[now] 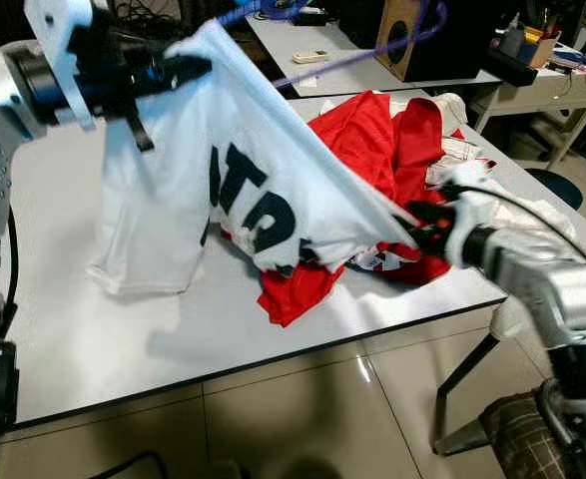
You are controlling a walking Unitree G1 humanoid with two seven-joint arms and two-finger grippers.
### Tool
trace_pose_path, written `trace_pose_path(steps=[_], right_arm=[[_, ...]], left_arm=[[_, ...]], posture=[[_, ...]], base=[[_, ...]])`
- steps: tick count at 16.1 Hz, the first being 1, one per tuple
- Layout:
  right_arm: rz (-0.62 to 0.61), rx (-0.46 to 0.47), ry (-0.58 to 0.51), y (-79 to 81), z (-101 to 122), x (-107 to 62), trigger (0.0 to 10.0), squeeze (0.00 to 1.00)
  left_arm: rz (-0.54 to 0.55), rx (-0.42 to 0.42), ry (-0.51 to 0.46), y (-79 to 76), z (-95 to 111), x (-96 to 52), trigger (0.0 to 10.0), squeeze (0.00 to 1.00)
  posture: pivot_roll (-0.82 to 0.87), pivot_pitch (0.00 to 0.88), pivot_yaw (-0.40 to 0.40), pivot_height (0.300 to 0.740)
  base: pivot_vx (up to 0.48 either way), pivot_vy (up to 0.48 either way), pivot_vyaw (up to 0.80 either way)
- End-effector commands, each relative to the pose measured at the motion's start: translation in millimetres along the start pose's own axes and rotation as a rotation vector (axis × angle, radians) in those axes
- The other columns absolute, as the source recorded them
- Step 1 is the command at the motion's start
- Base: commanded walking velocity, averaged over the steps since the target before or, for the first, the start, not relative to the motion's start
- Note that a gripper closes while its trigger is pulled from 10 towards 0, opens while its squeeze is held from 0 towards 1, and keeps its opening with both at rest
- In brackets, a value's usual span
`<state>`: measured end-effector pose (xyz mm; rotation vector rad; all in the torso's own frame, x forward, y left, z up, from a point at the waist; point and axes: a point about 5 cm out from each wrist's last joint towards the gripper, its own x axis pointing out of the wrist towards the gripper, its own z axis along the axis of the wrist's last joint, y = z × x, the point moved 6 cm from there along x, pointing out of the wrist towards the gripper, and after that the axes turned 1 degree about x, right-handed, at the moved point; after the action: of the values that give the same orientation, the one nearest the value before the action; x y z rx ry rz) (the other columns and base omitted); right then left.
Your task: Hang hanger
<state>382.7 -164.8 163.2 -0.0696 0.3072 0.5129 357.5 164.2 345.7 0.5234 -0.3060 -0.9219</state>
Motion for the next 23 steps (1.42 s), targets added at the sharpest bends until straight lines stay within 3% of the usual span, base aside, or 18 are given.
trace_pose_path(steps=[1, 5, 7, 10, 11, 13, 15, 16, 18, 19, 22, 23], right_arm=[[-0.117, 0.03, 0.033, -32.9, -10, -11.9, 0.0, 0.0], [-0.236, 0.199, -0.189, -70.5, 30, -23.2, 0.0, 0.0], [-0.299, 0.37, -0.333, -92.8, 50, -33.3, 0.0, 0.0], [-0.318, 0.45, -0.387, -103.8, 57, -38.4, 0.0, 0.0], [-0.293, 0.525, -0.449, -109.8, 73, -44.4, 0.0, 0.0], [-0.24, 0.531, -0.472, -101.2, 86, -44.5, 0.0, 0.0], [-0.225, 0.523, -0.481, -97.7, 92, -44.6, 0.0, 0.0], [-0.203, 0.503, -0.491, -92.8, 100, -45.0, 0.0, 0.0], [-0.17, 0.45, -0.46, -82.5, 103, -42.5, 0.0, 0.0], [-0.166, 0.389, -0.429, -75.6, 102, -40.6, 0.0, 0.0], [-0.105, 0.364, -0.427, -52.8, 112, -32.5, 0.0, 0.0], [-0.071, 0.327, -0.421, -38.3, 118, -26.9, 0.0, 0.0]], left_arm=[[0.072, 0.059, -0.031, 15.2, 18, -18.6, 0.0, 0.0], [0.014, 0.012, -0.026, -6.1, 8, -20.4, 0.0, 0.0], [-0.035, -0.022, -0.025, -24.8, 1, -23.1, 0.0, 0.0], [-0.073, -0.046, -0.012, -39.2, -3, -25.3, 0.0, 0.0], [-0.151, -0.108, 0.043, -69.5, -20, -25.1, 0.0, 0.0], [-0.174, -0.079, 0.164, -80.1, -46, -23.2, 0.0, 0.0], [-0.198, -0.071, 0.199, -85.4, -54, -23.3, 0.0, 0.0], [-0.151, -0.056, 0.228, -79.2, -61, -19.8, 0.0, 0.0], [-0.053, -0.034, 0.232, -64.9, -61, -15.2, 0.0, 0.0], [-0.058, -0.033, 0.239, -66.4, -62, -12.3, 0.0, 0.0], [-0.091, -0.036, 0.237, -76.3, -63, 2.2, 0.0, 0.0], [-0.112, -0.031, 0.231, -81.3, -63, 11.4, 0.0, 0.0]], posture=[[0.1, 0.0, -0.024, 0.74], [0.09, 0.0, -0.032, 0.74], [0.09, 0.0, -0.032, 0.74], [0.09, 0.0, -0.033, 0.74], [0.08, 0.0, -0.041, 0.74], [0.08, 0.0, -0.041, 0.74], [0.08, 0.0, -0.045, 0.74], [0.07, 0.0, -0.042, 0.74], [0.07, 0.0, -0.04, 0.74], [0.07, 0.0, -0.041, 0.74], [0.06, 0.0, -0.037, 0.74], [0.06, 0.0, -0.036, 0.74]], base=[[0.0, 0.0, 0.0], [0.0, 0.0, 0.0], [0.0, 0.0, 0.0], [0.0, 0.0, 0.0], [0.0, 0.0, 0.0], [0.0, 0.0, 0.0], [0.0, 0.0, 0.0], [0.0, 0.0, 0.0], [0.0, 0.0, 0.0], [0.0, 0.0, 0.0], [0.0, 0.0, 0.0], [0.0, 0.0, 0.0]])
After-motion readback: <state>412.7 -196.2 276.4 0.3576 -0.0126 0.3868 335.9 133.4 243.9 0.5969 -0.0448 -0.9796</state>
